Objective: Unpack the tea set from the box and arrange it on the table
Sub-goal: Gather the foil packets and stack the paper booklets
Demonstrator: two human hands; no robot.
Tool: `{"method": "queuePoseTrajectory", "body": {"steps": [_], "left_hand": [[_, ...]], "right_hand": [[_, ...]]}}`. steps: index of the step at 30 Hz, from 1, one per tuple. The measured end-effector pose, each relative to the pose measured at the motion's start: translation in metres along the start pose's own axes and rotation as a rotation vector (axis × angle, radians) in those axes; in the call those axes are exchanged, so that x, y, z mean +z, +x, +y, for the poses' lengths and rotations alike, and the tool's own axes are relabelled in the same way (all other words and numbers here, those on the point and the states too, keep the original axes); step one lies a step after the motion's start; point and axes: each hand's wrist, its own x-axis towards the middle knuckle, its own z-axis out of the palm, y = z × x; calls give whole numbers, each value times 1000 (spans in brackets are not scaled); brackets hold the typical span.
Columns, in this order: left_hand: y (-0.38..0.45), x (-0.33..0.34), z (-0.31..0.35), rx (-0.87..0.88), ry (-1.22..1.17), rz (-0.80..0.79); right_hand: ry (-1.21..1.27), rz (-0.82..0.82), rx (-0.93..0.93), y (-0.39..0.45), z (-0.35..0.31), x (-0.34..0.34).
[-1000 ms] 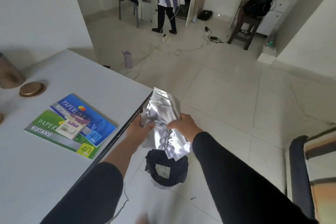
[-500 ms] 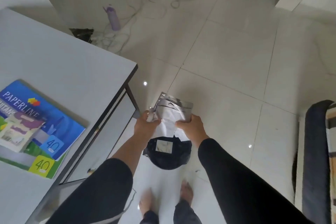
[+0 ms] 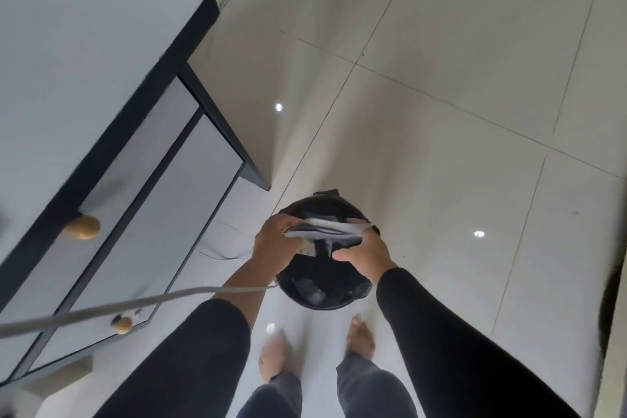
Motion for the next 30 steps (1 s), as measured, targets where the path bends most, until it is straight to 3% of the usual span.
{"method": "queuePoseTrajectory", "body": {"steps": [3,7,11,19,25,30], "left_hand": [[8,18,-11,20,146,-101],[3,22,-6,16,165,-205],[-12,9,19,46,202,-221],[-78,-62,105,120,189,-156],[-143,-130,161,172,52,-74],[-194,-195,182,177,-36,58]], "right_hand": [[-96,-35,65,12,15,8],[-138,-56,103,12,15,6],[-107,-20,134,-5,-2,-11],[-154,42,39,-78,-88,-84],[-191,88,-166,-148,-187,-133],[-218,91,-330,-213,-266,-135]]}}
